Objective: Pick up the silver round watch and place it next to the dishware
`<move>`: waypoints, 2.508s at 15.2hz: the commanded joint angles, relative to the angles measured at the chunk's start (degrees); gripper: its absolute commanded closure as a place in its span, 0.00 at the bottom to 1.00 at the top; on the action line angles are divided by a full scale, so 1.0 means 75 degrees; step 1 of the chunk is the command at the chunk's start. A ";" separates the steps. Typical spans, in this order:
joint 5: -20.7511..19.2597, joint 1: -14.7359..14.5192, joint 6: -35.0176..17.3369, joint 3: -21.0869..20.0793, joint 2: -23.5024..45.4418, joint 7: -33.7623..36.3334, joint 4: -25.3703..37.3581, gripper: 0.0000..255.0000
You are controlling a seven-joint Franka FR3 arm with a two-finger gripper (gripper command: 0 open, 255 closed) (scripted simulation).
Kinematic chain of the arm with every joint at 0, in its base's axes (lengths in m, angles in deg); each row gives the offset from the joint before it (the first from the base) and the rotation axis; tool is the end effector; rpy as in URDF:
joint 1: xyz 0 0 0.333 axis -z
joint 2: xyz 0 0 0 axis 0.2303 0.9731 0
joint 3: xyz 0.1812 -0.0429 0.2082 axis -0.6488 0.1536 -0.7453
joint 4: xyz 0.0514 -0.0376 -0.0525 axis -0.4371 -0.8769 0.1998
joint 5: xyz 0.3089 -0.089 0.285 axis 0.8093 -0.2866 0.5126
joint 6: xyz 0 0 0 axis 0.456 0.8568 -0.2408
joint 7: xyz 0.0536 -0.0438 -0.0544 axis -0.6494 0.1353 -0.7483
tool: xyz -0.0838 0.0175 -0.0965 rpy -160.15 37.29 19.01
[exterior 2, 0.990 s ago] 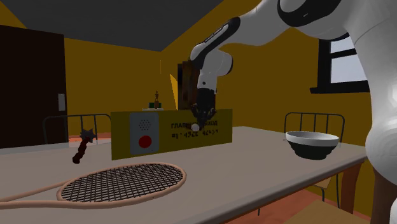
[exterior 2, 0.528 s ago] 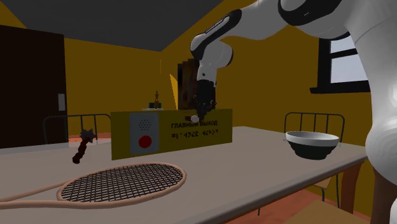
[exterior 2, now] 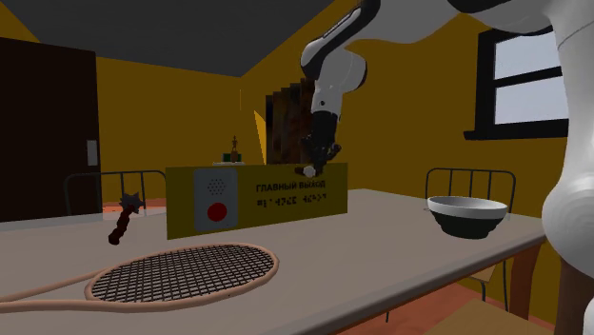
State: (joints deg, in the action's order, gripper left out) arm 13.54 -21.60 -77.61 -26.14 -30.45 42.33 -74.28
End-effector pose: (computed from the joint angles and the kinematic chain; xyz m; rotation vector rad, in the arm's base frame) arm 0.6032 0.2022 0.4362 -2.8996 -0.4609 0.2254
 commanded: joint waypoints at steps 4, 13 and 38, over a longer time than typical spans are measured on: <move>0.0113 0.0390 -0.0171 0.0271 -0.1222 -0.0725 -0.1528 1.00; -0.0038 0.1018 -0.0123 0.0982 -0.3005 -0.2056 -0.3514 1.00; -0.0444 0.1570 -0.1666 0.1753 -0.3728 -0.3446 -0.5978 1.00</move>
State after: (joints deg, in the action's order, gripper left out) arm 10.15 -9.82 -89.21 -13.01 -58.74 16.64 -118.56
